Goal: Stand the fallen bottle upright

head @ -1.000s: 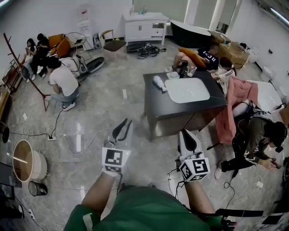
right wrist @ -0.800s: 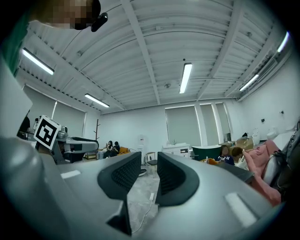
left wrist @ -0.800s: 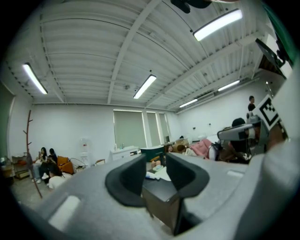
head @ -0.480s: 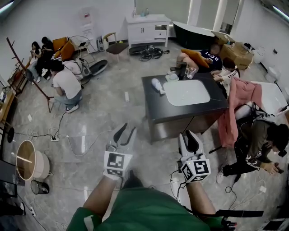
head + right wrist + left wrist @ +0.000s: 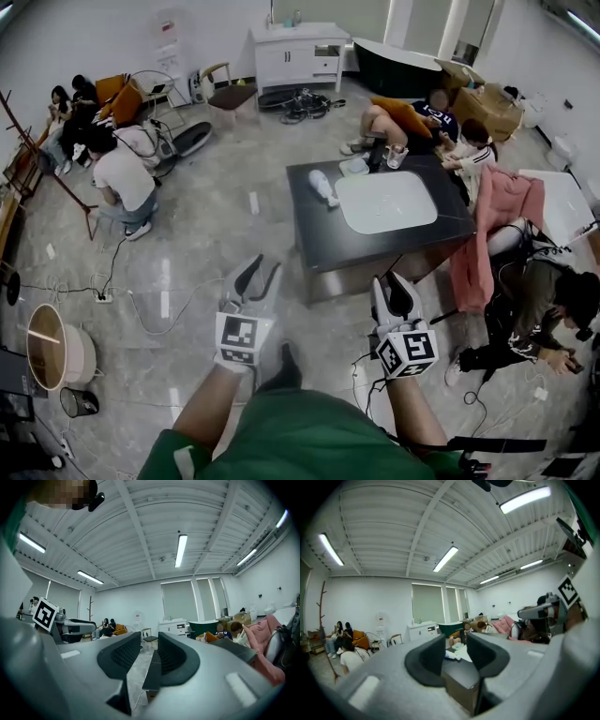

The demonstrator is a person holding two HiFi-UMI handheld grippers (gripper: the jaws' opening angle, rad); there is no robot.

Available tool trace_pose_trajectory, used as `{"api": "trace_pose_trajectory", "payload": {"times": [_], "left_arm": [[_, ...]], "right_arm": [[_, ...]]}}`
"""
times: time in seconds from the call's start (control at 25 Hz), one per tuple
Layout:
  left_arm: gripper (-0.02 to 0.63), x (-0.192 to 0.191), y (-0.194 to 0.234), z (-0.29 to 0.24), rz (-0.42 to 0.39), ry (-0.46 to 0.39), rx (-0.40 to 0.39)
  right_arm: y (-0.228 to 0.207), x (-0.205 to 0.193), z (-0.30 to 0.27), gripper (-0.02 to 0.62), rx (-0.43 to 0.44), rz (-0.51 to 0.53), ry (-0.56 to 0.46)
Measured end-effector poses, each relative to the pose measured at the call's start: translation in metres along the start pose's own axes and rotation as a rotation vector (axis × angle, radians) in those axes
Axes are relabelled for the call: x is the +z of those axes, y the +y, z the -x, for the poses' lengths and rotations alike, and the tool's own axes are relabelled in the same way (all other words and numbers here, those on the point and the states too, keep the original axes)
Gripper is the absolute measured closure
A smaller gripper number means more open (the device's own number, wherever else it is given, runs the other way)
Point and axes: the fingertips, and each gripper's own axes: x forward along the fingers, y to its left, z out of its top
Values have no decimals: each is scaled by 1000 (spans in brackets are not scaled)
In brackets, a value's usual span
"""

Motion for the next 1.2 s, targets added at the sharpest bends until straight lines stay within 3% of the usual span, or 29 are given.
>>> {"api": "trace_pose_trajectory", "payload": {"times": [0.44, 0.8, 1.2], "left_arm": [[468, -14, 95, -108, 25, 5, -17], [468, -29, 155, -149, 66, 12, -26], [469, -53, 163, -203, 81, 55, -44]], "right_arm": [[-29, 4, -135, 495, -40, 2, 31], [-26, 2, -208, 495, -47, 14, 63], [-57, -25, -253, 495, -40, -3, 123]]}}
